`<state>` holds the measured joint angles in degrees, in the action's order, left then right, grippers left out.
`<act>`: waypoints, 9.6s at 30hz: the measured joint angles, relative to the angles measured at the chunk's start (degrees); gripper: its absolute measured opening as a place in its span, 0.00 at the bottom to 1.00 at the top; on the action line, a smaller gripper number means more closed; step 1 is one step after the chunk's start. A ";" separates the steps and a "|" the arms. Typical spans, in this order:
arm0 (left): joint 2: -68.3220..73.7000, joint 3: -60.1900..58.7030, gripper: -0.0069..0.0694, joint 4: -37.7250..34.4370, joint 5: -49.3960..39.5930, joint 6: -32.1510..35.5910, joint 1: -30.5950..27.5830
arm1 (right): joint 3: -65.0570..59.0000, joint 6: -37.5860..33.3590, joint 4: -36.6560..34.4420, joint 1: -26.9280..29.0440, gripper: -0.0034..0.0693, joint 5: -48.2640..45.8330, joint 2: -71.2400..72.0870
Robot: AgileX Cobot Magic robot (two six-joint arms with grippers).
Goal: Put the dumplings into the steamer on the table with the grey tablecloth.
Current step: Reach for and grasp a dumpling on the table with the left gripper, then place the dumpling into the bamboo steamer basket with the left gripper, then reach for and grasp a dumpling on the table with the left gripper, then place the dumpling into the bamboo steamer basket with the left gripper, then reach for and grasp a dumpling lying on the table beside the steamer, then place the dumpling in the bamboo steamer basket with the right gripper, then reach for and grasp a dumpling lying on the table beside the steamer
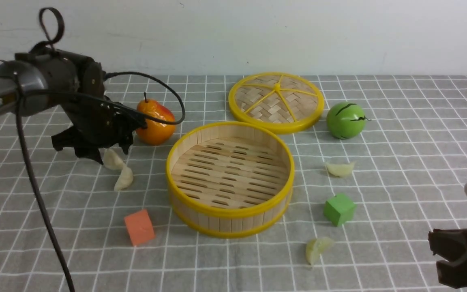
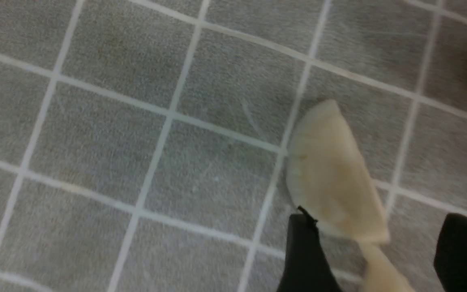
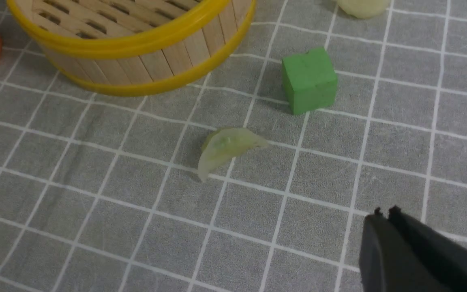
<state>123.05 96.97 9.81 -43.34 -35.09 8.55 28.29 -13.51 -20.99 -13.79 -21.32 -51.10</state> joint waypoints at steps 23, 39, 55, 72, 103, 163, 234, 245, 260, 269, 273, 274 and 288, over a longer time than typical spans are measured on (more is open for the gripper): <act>-7.59 11.62 0.38 -1.81 -9.53 12.40 8.10 | 0.07 0.00 0.02 0.00 0.08 1.12 -0.44; 5.11 11.22 0.44 -1.83 -3.15 15.09 19.81 | 0.07 0.00 0.02 0.00 0.09 1.19 -0.44; -9.62 8.23 0.70 7.39 -15.10 10.25 10.44 | 0.07 0.00 -0.18 0.00 0.12 0.33 -0.44; -6.90 -12.95 0.65 -4.71 2.78 16.54 1.05 | 0.07 0.00 -0.65 0.00 0.14 1.12 -0.44; -17.71 -6.76 0.34 -8.59 0.14 17.20 11.05 | 0.07 0.00 -1.55 0.00 0.18 1.07 -0.44; -61.59 -42.09 0.07 1.73 -14.75 18.49 23.19 | 68.33 -6.27 18.17 0.00 0.58 -30.35 -68.22; -113.22 -76.76 0.08 22.00 0.12 1.55 23.19 | 88.34 9.86 -17.35 -16.70 0.34 -29.21 -83.63; -113.22 -76.76 0.08 22.00 0.24 1.47 23.19 | 88.39 10.22 -13.95 -16.40 0.59 -29.47 -83.58; -113.22 -76.76 0.09 21.89 0.05 0.71 23.19 | 89.60 12.47 -0.12 -16.23 0.81 -34.84 -70.16; -113.22 -76.76 0.09 21.84 0.00 0.71 23.19 | 58.34 15.63 9.21 -14.32 0.81 -37.08 -52.62; -113.22 -76.76 0.09 21.84 0.34 0.71 23.19 | 43.05 20.57 9.09 -14.80 0.81 -25.60 -47.29; -113.17 -76.76 0.09 21.84 0.51 0.71 23.19 | 41.10 22.31 9.31 -14.80 0.81 -23.84 -46.47; -113.13 -76.76 0.10 21.84 0.73 0.71 23.19 | 29.79 33.77 12.07 -14.02 0.81 -5.01 -48.97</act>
<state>9.93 20.21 31.65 -42.62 -34.39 31.74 58.08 20.26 -8.93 -27.81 -26.33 -100.07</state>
